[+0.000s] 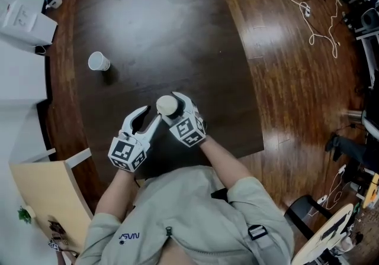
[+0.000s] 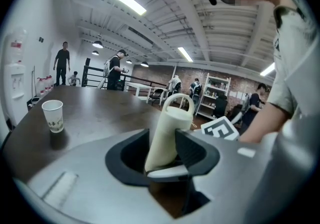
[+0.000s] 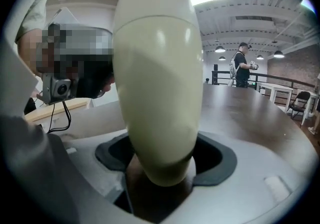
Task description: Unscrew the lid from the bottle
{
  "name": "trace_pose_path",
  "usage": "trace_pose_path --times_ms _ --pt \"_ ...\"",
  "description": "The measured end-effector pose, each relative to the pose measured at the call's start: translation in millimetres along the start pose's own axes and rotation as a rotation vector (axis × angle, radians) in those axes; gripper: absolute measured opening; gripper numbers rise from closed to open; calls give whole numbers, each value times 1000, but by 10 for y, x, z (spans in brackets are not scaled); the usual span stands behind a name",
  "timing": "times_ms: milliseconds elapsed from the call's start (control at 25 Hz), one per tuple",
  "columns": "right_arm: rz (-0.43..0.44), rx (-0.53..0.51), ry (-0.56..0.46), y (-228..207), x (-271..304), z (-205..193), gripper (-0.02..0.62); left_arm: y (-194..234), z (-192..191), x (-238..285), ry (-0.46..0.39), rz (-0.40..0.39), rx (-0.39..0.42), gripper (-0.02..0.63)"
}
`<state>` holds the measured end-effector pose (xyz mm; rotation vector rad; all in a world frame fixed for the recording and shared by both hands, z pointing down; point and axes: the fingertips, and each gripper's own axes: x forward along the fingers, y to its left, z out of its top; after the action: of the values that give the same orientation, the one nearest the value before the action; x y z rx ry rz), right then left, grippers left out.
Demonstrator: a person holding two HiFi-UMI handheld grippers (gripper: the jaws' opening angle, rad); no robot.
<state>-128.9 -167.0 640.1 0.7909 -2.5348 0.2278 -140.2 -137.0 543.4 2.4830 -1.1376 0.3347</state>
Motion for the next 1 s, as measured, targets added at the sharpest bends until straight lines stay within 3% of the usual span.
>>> trace_pose_path --times_ms 200,400,760,1000 --pt "8 -14 -3 9 24 -8 307 -10 -10 -31 -1 -5 1 181" --pt "92 4 32 68 -44 -2 304 -81 119 -34 -28 -28 15 187" --pt "287 29 60 322 -458 212 304 -435 401 -122 -101 -154 10 270" --pt "354 -22 95 551 -782 271 303 -813 698 -231 -178 -247 12 319"
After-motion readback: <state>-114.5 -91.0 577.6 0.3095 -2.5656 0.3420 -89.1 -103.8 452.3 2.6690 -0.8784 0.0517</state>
